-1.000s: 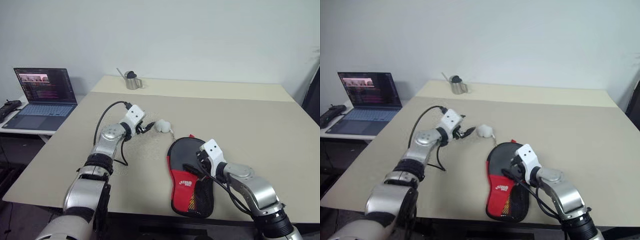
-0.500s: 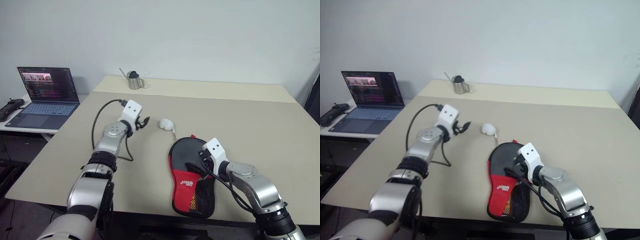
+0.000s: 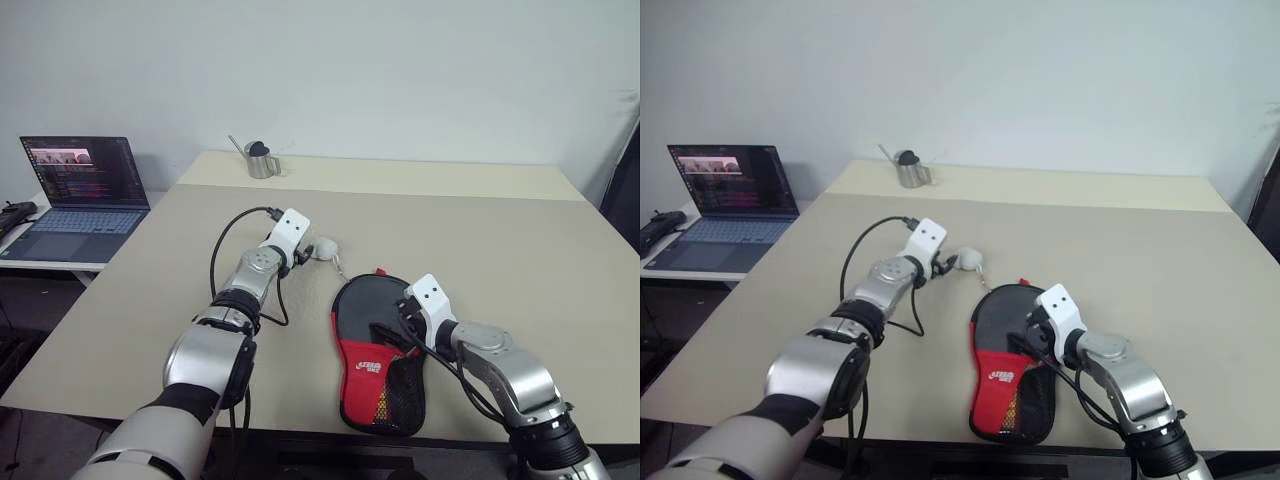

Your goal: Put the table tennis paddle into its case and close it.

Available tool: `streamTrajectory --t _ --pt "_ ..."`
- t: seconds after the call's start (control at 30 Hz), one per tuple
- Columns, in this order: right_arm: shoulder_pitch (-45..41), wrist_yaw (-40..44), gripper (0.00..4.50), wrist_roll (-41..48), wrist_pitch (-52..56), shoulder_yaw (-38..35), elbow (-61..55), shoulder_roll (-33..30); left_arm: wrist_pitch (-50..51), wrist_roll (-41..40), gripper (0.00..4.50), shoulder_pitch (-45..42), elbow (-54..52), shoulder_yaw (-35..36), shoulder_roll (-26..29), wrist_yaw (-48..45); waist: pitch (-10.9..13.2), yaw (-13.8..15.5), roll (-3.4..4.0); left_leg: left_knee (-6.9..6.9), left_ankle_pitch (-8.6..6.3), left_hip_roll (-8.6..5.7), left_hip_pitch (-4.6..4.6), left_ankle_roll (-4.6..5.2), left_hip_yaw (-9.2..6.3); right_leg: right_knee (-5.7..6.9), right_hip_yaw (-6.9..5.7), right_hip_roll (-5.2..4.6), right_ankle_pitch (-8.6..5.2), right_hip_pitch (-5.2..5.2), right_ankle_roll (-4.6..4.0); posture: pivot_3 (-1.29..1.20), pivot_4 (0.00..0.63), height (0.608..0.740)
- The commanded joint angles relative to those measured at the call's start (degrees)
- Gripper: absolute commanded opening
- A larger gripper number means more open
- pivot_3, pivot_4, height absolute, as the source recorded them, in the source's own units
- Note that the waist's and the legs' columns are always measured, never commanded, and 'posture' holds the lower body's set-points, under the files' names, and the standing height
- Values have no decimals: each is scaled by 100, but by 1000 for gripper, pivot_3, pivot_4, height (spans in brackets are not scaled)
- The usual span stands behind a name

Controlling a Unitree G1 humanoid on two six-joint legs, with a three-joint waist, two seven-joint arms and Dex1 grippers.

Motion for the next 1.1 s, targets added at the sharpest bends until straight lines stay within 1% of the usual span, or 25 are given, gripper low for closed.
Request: streamTrajectory --t 0.03,0.2,0.33,0.63,0.8,0.9,1.0,1.1 --pt "202 -64 4500 40 155 -12 76 19 58 87 3610 -170 30 -21 -152 212 0 5 0 0 0 0 -1 0 0 0 0 0 0 0 0 0 150 740" --pt "227 -88 4500 42 150 22 49 39 6 -16 3610 -195 51 81 -496 71 1 10 -2 0 0 -1 -1 0 0 -1 0 -1 0 1 0 0 150 740" --pt "231 -117 4500 46 151 16 31 41 -402 -130 3610 -314 -48 115 -806 -370 3 9 -4 0 0 -2 -2 0 1 -1 -1 -1 0 0 0 0 150 740" --pt "197 -149 4500 39 131 16 75 87 -706 -496 3610 -388 -113 390 -981 -1213 3 -6 -4 -2 0 -2 -2 0 4 -2 1 0 0 -2 0 0 150 740" --pt "155 -121 4500 75 128 -30 24 67 -740 -656 3610 -334 -173 575 -760 -1396 4 -8 -4 -2 0 -1 -1 0 3 -2 2 1 0 -2 0 0 150 740" --pt "100 -50 4500 180 152 -163 -115 18 -794 -826 3610 -289 -298 710 -532 -1753 12 -12 -3 -2 0 -1 -2 0 4 -1 2 2 0 -4 0 0 150 740" --pt "-12 44 4500 350 230 -288 -312 -50 -904 -992 3610 -136 -582 753 -264 -2455 24 -6 0 -4 0 0 -4 0 3 -2 2 1 0 -4 0 0 150 740" --pt "-144 218 4500 629 411 -454 -615 -172 -827 -1312 3610 202 -1231 796 -30 -3393 47 -6 6 -5 0 5 -8 -1 3 -4 2 -3 0 -6 -1 0 150 740"
